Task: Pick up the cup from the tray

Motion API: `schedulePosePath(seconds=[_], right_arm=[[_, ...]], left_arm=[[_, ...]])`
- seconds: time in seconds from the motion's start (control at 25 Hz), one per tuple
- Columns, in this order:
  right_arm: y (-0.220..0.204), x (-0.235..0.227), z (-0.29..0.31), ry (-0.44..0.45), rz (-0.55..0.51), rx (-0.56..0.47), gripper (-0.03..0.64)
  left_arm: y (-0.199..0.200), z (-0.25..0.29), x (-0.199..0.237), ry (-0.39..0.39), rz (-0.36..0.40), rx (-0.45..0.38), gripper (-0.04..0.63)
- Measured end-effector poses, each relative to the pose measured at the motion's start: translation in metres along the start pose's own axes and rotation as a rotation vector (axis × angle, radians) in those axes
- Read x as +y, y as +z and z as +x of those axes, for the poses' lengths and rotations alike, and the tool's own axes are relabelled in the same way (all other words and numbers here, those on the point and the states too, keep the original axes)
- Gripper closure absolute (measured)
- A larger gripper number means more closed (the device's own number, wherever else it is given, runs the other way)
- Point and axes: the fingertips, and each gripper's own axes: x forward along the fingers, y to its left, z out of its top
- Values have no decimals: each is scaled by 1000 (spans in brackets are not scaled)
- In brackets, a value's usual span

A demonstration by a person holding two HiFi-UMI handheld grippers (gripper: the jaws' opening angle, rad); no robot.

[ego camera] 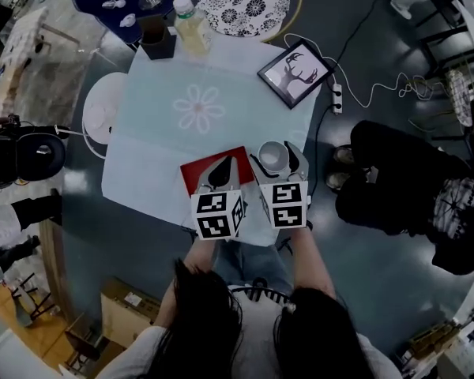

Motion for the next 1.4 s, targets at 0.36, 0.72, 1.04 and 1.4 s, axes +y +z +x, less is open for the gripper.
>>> schedulePosePath(seconds=[0.36, 0.72, 1.04, 1.4], right_arm=[[-20, -18, 2, 7, 21, 15, 232], [-42, -12, 19, 30, 31, 40, 232], [-46, -12, 23, 31, 44, 14, 218], [-26, -18, 13, 34, 106, -70, 170]], left_arm=[[-9, 20, -23, -23, 47, 33, 595], [-26, 33, -17, -10, 53, 66, 595], [-35, 37, -11, -2, 74, 89, 595], [-47, 30, 0, 13, 68, 115, 595]])
